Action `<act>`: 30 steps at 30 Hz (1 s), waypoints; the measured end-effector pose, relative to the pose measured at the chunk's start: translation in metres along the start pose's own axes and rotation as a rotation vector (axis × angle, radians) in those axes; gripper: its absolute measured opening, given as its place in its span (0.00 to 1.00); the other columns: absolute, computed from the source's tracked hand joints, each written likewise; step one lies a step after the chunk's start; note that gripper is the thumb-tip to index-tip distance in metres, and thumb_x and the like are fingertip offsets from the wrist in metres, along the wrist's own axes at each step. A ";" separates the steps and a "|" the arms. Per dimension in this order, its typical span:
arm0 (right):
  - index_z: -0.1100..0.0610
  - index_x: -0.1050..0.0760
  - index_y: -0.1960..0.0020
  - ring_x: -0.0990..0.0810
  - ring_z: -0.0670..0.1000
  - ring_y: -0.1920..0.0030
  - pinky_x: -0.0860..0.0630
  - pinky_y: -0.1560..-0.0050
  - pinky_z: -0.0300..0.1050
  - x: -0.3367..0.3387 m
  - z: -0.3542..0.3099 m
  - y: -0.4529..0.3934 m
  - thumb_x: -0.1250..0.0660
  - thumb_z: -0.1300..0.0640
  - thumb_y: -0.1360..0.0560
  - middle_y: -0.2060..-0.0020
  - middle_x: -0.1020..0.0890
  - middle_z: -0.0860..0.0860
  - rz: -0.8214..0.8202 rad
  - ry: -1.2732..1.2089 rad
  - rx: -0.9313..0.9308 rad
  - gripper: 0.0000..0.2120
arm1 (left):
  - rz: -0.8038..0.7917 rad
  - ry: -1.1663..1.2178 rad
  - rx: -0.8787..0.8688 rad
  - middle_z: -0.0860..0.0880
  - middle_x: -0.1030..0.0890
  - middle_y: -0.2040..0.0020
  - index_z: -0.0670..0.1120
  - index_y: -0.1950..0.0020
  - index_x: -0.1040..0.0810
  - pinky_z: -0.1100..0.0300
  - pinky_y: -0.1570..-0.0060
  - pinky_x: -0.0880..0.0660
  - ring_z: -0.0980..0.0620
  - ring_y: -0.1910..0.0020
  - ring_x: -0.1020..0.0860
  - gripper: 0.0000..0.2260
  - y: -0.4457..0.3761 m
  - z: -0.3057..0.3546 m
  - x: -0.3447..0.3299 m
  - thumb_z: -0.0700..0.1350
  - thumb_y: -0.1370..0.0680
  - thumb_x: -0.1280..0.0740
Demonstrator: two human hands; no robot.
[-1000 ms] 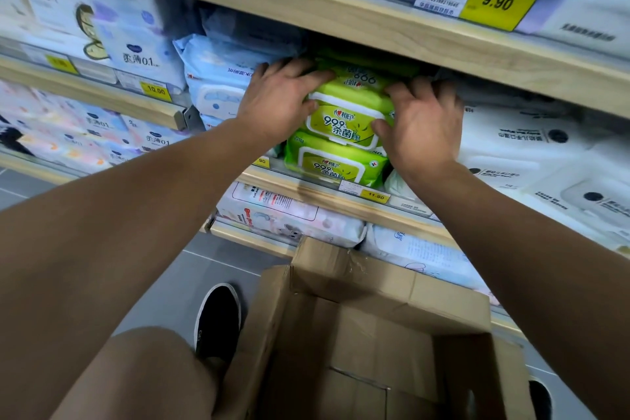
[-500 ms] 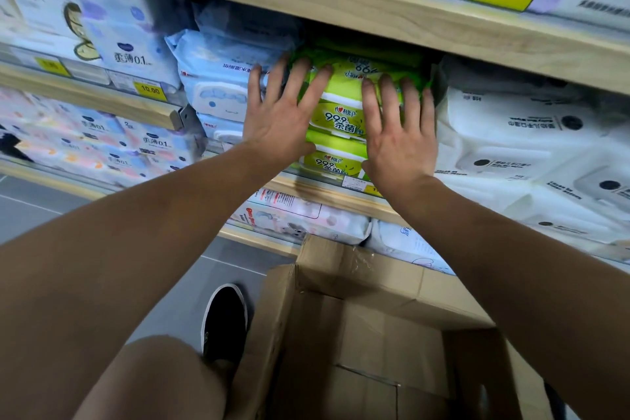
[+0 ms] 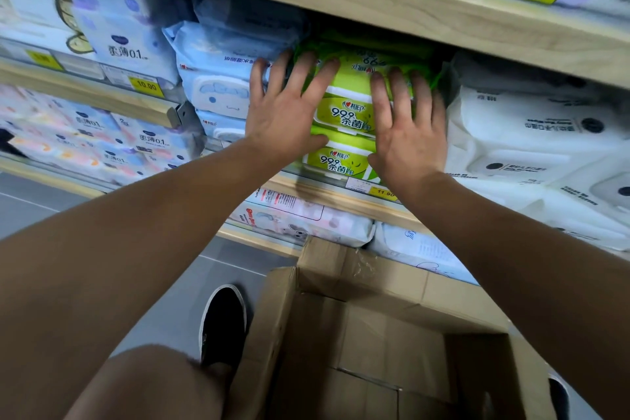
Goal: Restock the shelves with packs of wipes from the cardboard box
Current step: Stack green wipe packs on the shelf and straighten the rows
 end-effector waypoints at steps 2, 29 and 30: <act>0.53 0.50 0.23 0.40 0.62 0.28 0.47 0.27 0.62 0.007 0.002 -0.002 0.27 0.52 0.34 0.27 0.38 0.55 -0.067 0.013 0.024 0.47 | 0.002 0.053 -0.007 0.47 0.36 0.28 0.55 0.26 0.42 0.36 0.29 0.50 0.40 0.26 0.43 0.41 -0.003 -0.001 0.008 0.63 0.35 0.30; 0.56 0.39 0.27 0.37 0.63 0.31 0.42 0.29 0.59 0.039 0.268 0.130 0.28 0.51 0.33 0.30 0.35 0.58 -0.080 -0.160 -0.385 0.38 | -0.094 0.181 -0.124 0.45 0.35 0.29 0.57 0.25 0.43 0.38 0.31 0.46 0.38 0.30 0.40 0.36 -0.018 0.282 0.063 0.62 0.30 0.34; 0.53 0.44 0.25 0.41 0.64 0.28 0.46 0.28 0.61 0.034 0.269 0.125 0.29 0.48 0.33 0.27 0.39 0.56 -0.143 -0.154 -0.423 0.42 | -0.118 0.161 -0.084 0.45 0.37 0.27 0.58 0.26 0.44 0.36 0.31 0.49 0.37 0.29 0.43 0.36 -0.020 0.286 0.058 0.63 0.30 0.34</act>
Point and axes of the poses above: each hand's wrist, its own y-axis away from the middle knuckle, its own x-axis out of the back of the hand, z = x × y, the point moved 2 cm from there along -y, towards the middle knuckle
